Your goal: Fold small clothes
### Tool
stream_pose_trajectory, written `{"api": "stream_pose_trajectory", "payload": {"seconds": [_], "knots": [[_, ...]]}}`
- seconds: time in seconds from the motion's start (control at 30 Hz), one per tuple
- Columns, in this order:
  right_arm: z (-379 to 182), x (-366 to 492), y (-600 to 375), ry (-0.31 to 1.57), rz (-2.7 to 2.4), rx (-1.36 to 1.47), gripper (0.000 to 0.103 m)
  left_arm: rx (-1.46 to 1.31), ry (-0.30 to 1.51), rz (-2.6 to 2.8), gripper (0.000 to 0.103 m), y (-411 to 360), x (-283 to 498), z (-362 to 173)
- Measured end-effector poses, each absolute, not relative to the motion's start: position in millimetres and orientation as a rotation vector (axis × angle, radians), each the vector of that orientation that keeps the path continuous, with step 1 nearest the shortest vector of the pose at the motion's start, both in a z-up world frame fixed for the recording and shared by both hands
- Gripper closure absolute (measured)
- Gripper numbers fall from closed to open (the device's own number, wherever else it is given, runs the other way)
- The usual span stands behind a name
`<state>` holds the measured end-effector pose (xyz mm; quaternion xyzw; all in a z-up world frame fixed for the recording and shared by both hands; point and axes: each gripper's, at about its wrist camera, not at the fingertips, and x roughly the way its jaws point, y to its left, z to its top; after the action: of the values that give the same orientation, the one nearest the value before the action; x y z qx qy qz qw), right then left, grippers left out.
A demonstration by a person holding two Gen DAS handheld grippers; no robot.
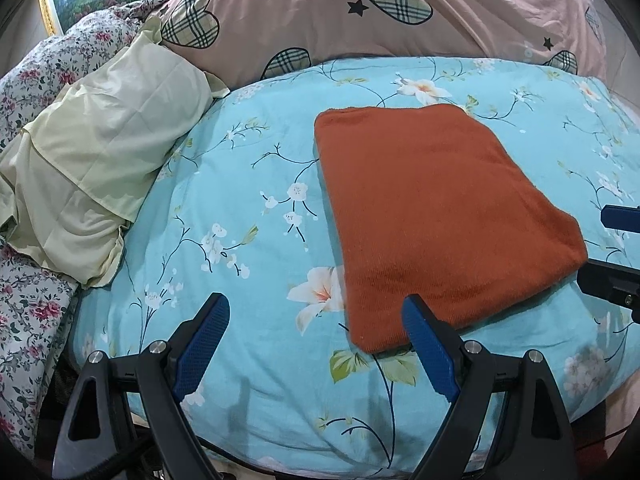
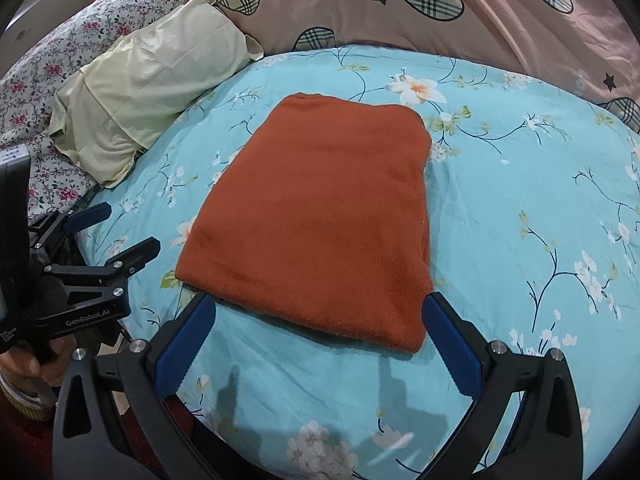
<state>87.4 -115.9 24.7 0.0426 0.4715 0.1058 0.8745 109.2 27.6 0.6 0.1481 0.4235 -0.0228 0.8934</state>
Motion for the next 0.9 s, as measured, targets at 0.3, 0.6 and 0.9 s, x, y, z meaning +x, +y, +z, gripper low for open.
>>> {"api": "stream_pose_trajectory", "payload": {"seconds": [0.3, 0.6, 0.9], "knots": [[26, 93, -115, 0.987, 0.216, 0.089, 0.000, 0.299, 0.872, -0.051, 0.014, 30, 116, 2], [25, 98, -113, 0.992, 0.220, 0.083, 0.000, 0.287, 0.867, -0.048, 0.014, 31, 120, 4], [26, 100, -111, 0.992, 0.218, 0.081, 0.000, 0.286, 0.867, -0.047, 0.014, 31, 122, 5]]}}
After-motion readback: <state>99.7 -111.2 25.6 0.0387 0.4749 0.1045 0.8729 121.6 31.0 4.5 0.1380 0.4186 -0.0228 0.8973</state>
